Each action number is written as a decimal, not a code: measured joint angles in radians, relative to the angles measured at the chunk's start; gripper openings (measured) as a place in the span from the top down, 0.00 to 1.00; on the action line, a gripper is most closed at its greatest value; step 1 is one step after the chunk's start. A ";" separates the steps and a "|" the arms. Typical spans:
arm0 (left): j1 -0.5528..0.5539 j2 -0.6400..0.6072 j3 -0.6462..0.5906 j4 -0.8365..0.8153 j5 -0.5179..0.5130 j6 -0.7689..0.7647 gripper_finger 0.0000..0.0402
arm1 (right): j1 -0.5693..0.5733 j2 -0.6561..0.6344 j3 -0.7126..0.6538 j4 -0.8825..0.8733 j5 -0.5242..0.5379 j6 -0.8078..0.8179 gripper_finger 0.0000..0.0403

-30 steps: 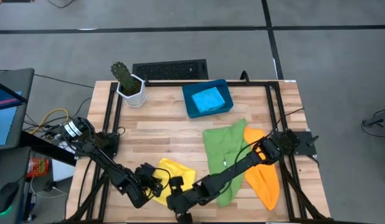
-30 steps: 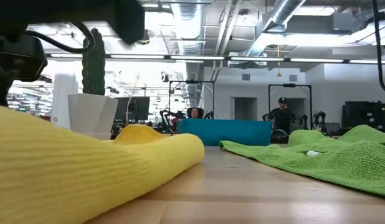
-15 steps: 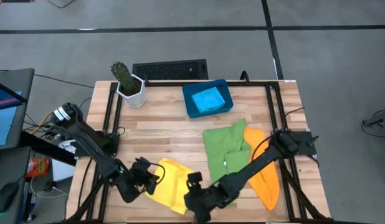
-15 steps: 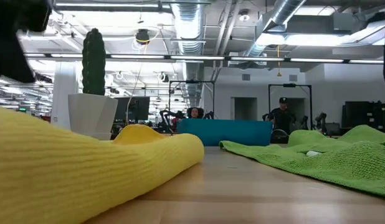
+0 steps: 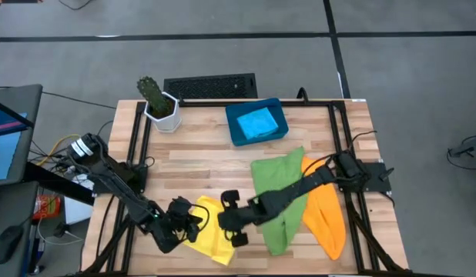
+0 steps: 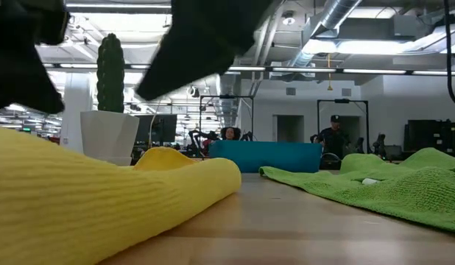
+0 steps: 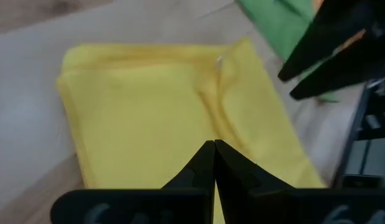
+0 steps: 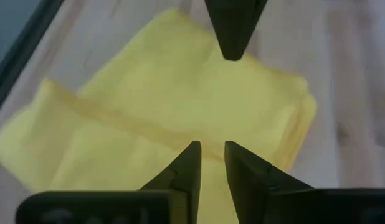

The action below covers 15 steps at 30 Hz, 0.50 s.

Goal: Fold microfiber towels
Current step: Fold the yellow microfiber cloth

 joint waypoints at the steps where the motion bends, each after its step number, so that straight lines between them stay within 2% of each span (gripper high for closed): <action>1: 0.006 0.020 0.000 0.007 0.016 0.006 1.00 | -0.014 0.002 -0.001 -0.009 -0.043 -0.020 0.75; 3: 0.011 0.051 0.000 0.009 0.037 0.007 1.00 | -0.042 0.023 0.000 0.009 -0.095 -0.054 0.72; 8: 0.010 0.093 0.000 0.007 0.039 -0.014 1.00 | -0.093 0.037 -0.001 0.010 -0.147 -0.102 0.63; 15: 0.019 0.092 0.000 -0.007 0.036 -0.003 1.00 | -0.126 0.039 -0.029 0.009 -0.160 -0.146 0.51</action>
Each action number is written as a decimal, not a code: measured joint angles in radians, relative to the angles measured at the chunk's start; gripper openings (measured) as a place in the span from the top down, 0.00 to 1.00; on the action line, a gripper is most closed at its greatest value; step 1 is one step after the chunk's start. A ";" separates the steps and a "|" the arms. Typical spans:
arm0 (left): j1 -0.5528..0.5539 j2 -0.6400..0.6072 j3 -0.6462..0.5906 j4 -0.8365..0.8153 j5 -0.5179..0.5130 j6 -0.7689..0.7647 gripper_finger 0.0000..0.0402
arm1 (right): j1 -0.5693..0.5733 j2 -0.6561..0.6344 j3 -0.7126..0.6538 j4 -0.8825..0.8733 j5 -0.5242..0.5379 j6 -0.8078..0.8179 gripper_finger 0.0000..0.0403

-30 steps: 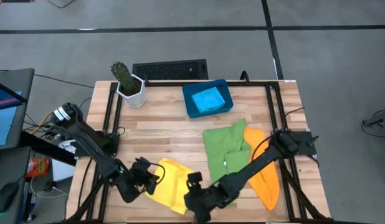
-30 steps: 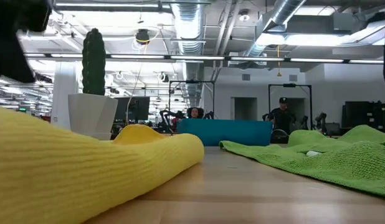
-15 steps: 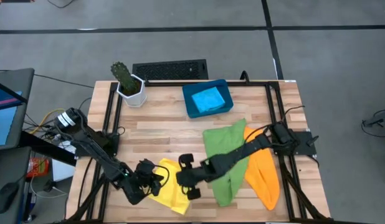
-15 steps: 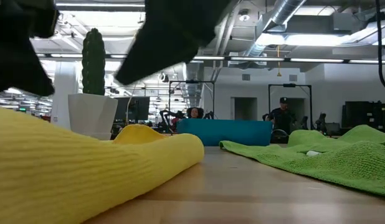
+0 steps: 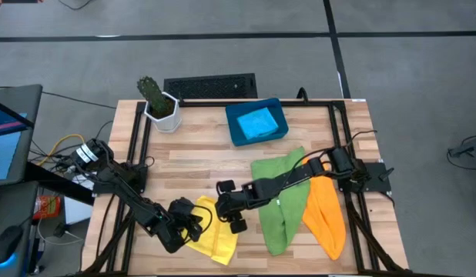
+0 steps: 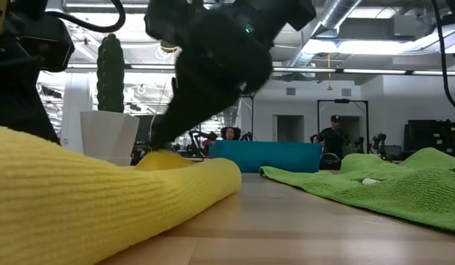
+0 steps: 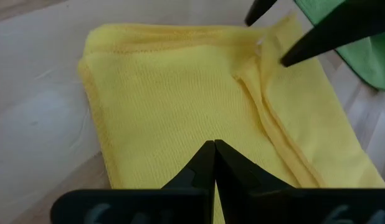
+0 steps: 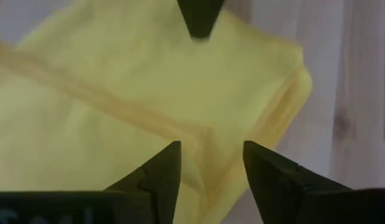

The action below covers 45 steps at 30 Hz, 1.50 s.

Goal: Fold microfiber towels
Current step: Fold the yellow microfiber cloth

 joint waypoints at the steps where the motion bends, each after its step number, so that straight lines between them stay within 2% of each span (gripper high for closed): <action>1: 0.003 0.000 0.000 -0.001 0.002 0.000 1.00 | -0.002 -0.002 0.001 0.004 -0.011 -0.001 0.50; 6: 0.017 0.000 0.000 -0.007 0.000 0.001 1.00 | 0.002 -0.002 0.001 0.014 -0.015 -0.009 0.49; 17: 0.032 0.000 0.000 -0.008 0.003 0.000 1.00 | 0.021 -0.002 -0.044 0.064 -0.020 -0.003 0.58; 45: 0.039 -0.001 0.000 -0.004 0.005 -0.021 1.00 | 0.020 -0.002 -0.139 0.157 -0.008 0.032 0.59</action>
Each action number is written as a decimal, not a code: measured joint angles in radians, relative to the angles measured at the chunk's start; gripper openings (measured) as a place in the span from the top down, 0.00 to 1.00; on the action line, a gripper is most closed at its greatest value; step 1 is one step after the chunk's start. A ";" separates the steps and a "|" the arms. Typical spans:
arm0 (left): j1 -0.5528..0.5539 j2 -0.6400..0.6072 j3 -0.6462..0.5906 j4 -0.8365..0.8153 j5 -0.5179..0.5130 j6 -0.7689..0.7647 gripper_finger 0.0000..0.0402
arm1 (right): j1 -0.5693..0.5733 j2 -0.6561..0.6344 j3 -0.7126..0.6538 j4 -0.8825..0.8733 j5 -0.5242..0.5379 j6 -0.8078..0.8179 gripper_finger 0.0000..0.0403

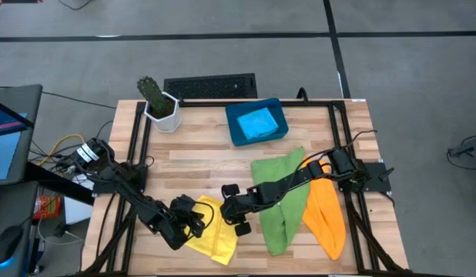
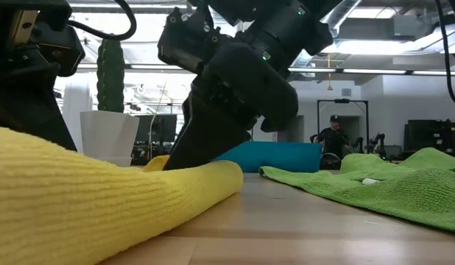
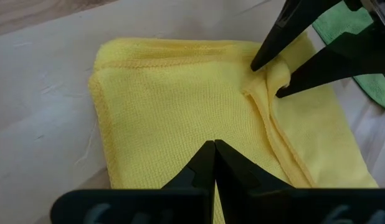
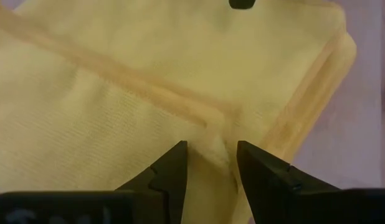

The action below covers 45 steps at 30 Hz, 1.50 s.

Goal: Fold microfiber towels
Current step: Fold the yellow microfiber cloth

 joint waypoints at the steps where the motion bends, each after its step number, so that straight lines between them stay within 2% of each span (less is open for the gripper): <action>1: 0.000 0.000 0.000 0.000 0.000 0.000 1.00 | 0.000 0.000 0.000 -0.001 0.000 0.001 0.60; 5: 0.000 0.000 0.000 0.000 0.000 0.000 1.00 | 0.001 0.000 0.000 0.000 0.025 0.012 0.65; 15: 0.000 0.000 0.000 0.000 0.000 0.001 1.00 | 0.012 0.000 0.000 -0.015 0.022 0.043 0.96; 17: 0.000 0.000 0.000 0.000 0.000 0.002 1.00 | 0.018 0.000 0.015 -0.044 0.021 0.046 0.97; 23: 0.000 0.000 0.000 -0.001 0.001 0.002 1.00 | 0.028 -0.004 0.046 -0.099 0.060 0.056 0.91; 31: 0.000 0.000 0.000 -0.004 0.001 0.003 1.00 | 0.027 -0.023 0.046 -0.131 0.047 0.071 0.97; 34: 0.000 0.000 0.000 -0.004 0.000 0.002 1.00 | 0.027 -0.027 0.046 -0.114 0.037 0.071 0.92; 41: 0.000 0.000 0.000 -0.003 -0.001 0.003 1.00 | 0.027 -0.018 0.046 -0.060 -0.006 0.064 0.65; 45: 0.000 0.000 0.000 -0.004 -0.006 0.002 1.00 | 0.013 -0.018 0.046 -0.033 -0.002 0.072 0.55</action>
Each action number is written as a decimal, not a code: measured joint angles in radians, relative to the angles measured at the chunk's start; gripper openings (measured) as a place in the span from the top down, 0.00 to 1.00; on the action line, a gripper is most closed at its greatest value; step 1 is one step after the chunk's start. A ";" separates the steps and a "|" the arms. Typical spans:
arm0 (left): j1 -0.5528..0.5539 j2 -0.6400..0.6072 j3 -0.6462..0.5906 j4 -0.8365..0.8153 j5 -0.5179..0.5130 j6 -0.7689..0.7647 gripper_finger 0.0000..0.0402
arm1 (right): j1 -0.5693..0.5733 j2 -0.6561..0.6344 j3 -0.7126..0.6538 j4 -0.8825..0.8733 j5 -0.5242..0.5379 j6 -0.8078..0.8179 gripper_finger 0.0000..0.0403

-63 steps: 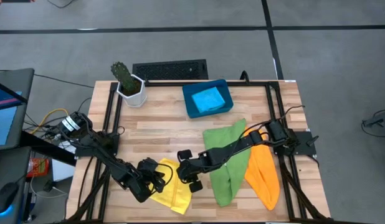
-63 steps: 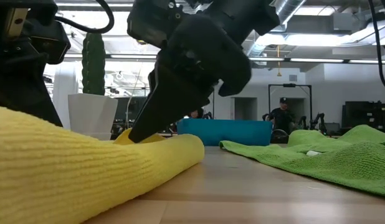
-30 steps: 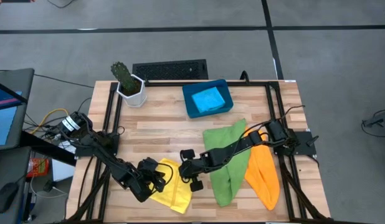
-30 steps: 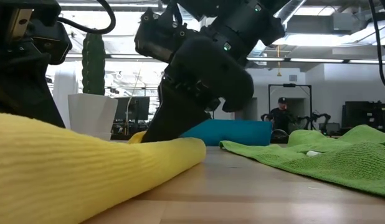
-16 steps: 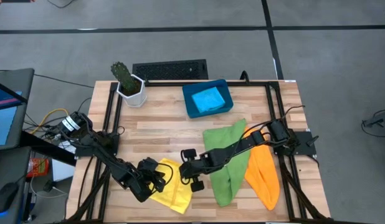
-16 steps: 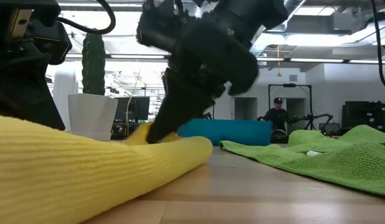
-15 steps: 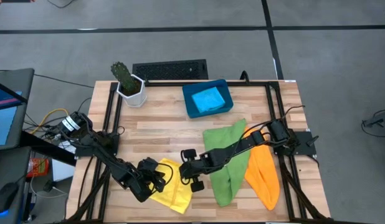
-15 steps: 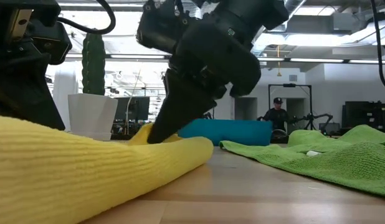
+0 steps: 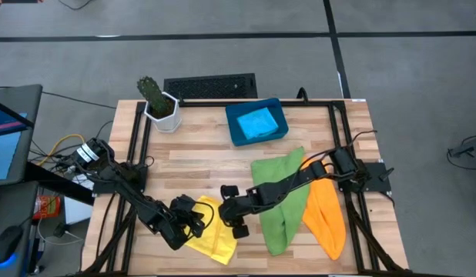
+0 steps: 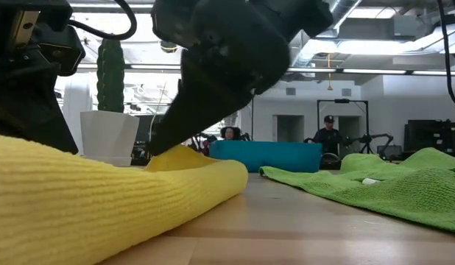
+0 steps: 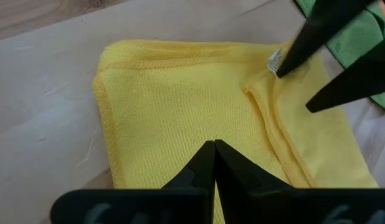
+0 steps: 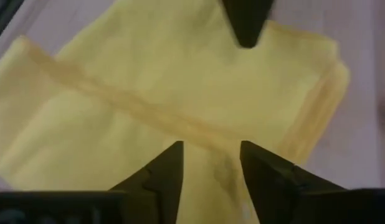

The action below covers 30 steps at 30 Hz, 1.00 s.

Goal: Fold microfiber towels
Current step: Fold the yellow microfiber cloth

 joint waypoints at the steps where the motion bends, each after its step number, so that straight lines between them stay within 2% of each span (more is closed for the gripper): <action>1: 0.000 0.000 0.000 0.000 0.000 0.000 1.00 | -0.002 0.000 0.000 0.005 -0.002 0.001 0.53; 6: 0.000 0.000 0.000 0.000 0.000 0.000 1.00 | 0.001 0.018 -0.005 0.058 0.000 -0.012 0.55; 11: 0.000 0.000 0.000 0.000 0.002 0.000 1.00 | 0.001 0.068 -0.007 0.060 -0.010 -0.001 0.60; 16: 0.000 0.000 0.000 0.000 0.007 0.000 1.00 | 0.001 0.064 -0.006 0.050 -0.006 0.000 0.64; 26: 0.000 0.000 0.000 -0.004 0.007 0.000 1.00 | -0.002 0.033 -0.008 0.004 -0.004 -0.001 0.95; 30: 0.000 0.000 0.000 -0.004 0.006 0.000 1.00 | -0.003 0.032 -0.007 0.014 -0.006 -0.009 0.96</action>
